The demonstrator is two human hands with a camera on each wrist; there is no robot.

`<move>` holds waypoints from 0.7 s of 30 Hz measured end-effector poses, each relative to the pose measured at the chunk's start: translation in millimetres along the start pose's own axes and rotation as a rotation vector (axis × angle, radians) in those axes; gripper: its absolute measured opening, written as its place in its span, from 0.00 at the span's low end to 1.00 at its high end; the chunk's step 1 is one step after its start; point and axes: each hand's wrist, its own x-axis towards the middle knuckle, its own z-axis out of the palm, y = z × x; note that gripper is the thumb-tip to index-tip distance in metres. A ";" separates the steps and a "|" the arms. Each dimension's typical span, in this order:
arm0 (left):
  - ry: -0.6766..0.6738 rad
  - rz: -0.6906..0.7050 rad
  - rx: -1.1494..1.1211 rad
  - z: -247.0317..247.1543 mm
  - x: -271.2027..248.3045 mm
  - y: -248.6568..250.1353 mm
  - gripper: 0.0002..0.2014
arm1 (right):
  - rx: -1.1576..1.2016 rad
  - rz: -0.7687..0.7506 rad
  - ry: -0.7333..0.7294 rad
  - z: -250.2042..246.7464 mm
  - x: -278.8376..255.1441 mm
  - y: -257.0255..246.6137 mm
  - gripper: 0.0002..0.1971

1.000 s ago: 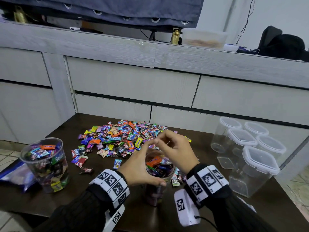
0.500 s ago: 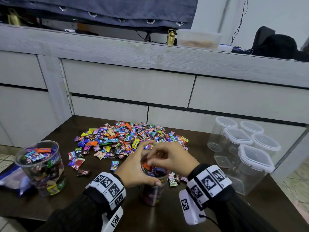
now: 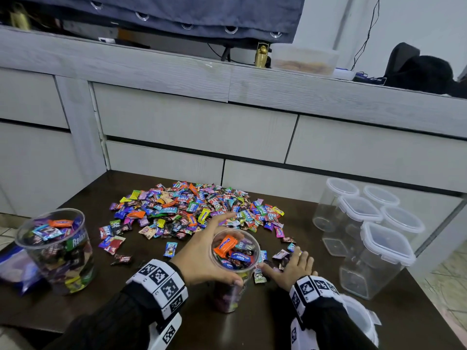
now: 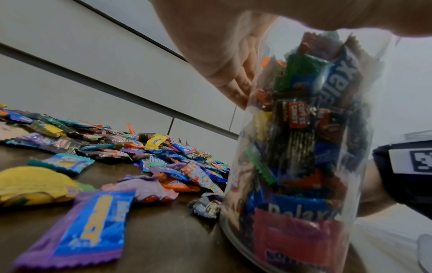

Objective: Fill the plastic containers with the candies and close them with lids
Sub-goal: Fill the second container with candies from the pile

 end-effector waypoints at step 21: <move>-0.026 0.033 -0.024 -3.3 2.0 -4.0 0.56 | -0.402 -0.573 -0.139 20.7 18.4 -78.2 0.41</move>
